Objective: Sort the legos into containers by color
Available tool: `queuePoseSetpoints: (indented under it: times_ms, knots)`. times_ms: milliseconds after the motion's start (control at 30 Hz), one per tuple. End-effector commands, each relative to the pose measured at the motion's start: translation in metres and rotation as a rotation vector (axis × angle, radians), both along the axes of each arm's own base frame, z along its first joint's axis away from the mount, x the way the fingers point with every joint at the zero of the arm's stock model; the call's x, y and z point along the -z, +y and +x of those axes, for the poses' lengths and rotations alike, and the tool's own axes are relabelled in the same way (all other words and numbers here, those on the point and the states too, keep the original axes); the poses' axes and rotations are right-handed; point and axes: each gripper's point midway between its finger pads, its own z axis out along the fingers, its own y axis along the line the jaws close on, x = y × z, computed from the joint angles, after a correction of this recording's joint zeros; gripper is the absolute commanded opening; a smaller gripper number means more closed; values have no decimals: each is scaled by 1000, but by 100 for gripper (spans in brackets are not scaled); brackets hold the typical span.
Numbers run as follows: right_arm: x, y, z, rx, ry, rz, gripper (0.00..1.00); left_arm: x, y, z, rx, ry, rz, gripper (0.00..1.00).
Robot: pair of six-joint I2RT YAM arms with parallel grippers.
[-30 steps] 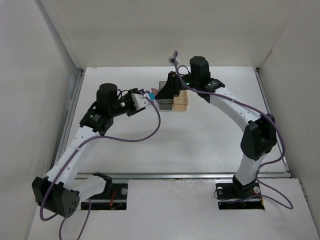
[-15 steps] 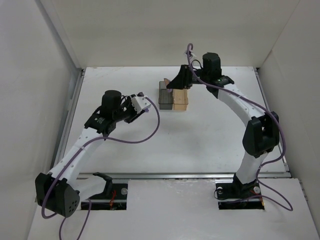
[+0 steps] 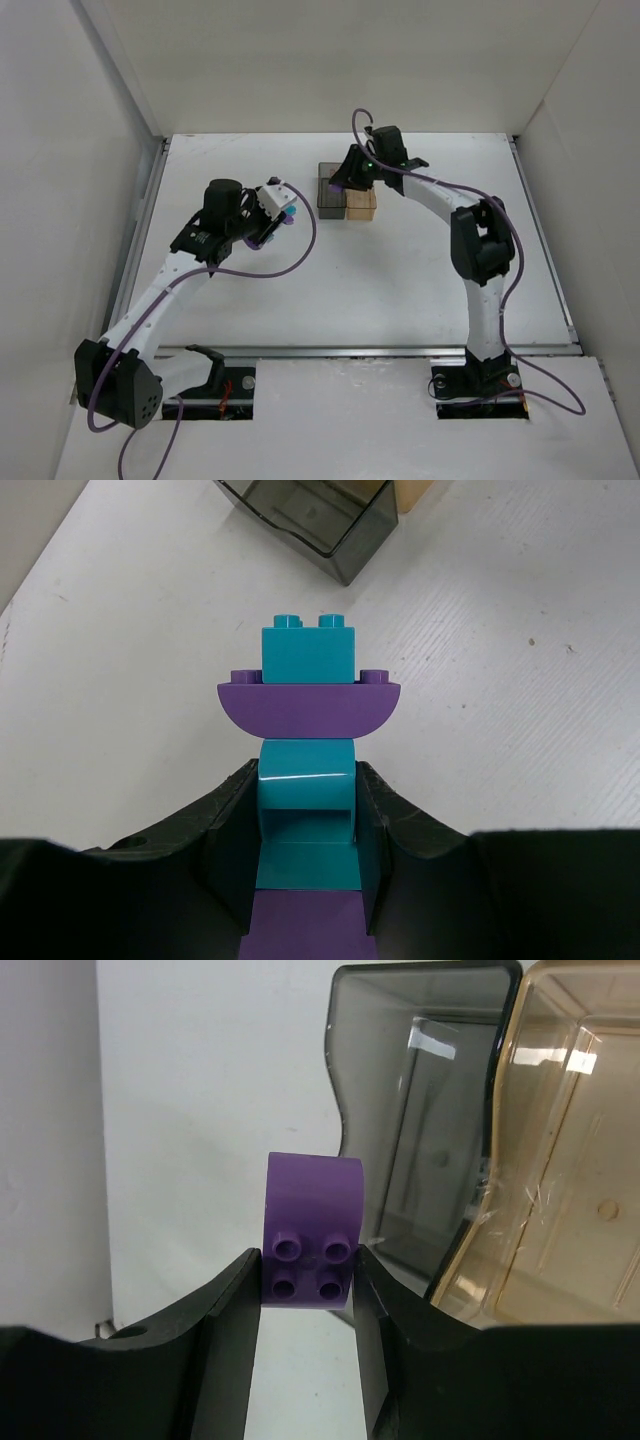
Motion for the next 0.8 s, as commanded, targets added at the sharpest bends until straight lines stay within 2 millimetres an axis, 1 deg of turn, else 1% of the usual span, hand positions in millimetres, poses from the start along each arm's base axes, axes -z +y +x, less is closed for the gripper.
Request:
queuePoseSetpoints:
  times_ms: [0, 33, 67, 100, 133, 167, 200, 233, 267, 300, 333, 400, 433, 467, 500, 533, 567, 600, 633, 667, 700, 733, 767]
  knots:
    - [-32, 3, 22, 82, -69, -7, 30, -18, -3, 7, -18, -45, -44, 0]
    - [-32, 3, 22, 82, -69, -7, 35, -20, -4, 8, -18, -55, -48, 0]
    - [-36, 8, 25, 57, -86, 1, 46, -20, -4, 8, -18, -55, -48, 0]
    - [-27, 10, 24, 31, -69, -14, 51, -21, -5, 7, -8, -53, -53, 0]
    - [-26, 17, 20, 0, -67, -14, 54, -23, -6, 9, -8, -63, -57, 0]
    - [-25, 18, 18, -18, -62, -19, 56, -23, -6, 9, -8, -63, -57, 0]
    - [-33, 18, 20, -24, -77, -22, 60, -25, -8, 9, 0, -70, -64, 0]
    - [-28, 16, 16, -36, -67, -46, 62, -25, -8, 9, 0, -70, -64, 0]
    - [-25, 12, 18, -17, -63, -63, 64, -25, -8, 9, 0, -70, -64, 0]
    - [-19, 11, 16, -22, -58, -73, 68, -22, -8, 10, 0, -62, -61, 0]
    - [-35, 9, 17, -15, -95, -75, 68, -22, -8, 10, 4, -67, -55, 0]
    - [-41, 8, 10, -41, -114, -75, 68, -24, -10, 11, 12, -74, -62, 0]
    - [-61, 9, 3, -73, -160, -53, 68, -28, -10, 12, 18, -89, -58, 0]
    - [-79, 17, -2, -133, -256, -36, 68, -28, -11, 11, 26, -87, -62, 0]
    - [-93, 23, -15, -215, -306, 0, 68, -29, -13, 10, 47, -92, -61, 0]
    - [-94, 29, -30, -288, -339, 11, 74, -31, -15, 11, 55, -99, -68, 0]
    - [-115, 30, -42, -382, -451, 8, 75, -35, -17, 8, 86, -120, -64, 0]
    - [-123, 38, -58, -475, -488, 38, 75, -38, -19, 7, 102, -139, -69, 0]
    - [-132, 47, -91, -656, -491, 144, 77, -40, -21, 7, 116, -153, -69, 0]
    - [-132, 48, -107, -729, -473, 194, 77, -43, -21, 5, 129, -173, -72, 0]
    - [-136, 48, -118, -783, -467, 232, 82, -44, -23, 4, 150, -181, -70, 0]
    - [-138, 57, -136, -863, -442, 286, 92, -50, -25, 3, 159, -200, -80, 0]
    - [-139, 61, -143, -887, -439, 297, 100, -50, -25, 3, 159, -200, -80, 0]
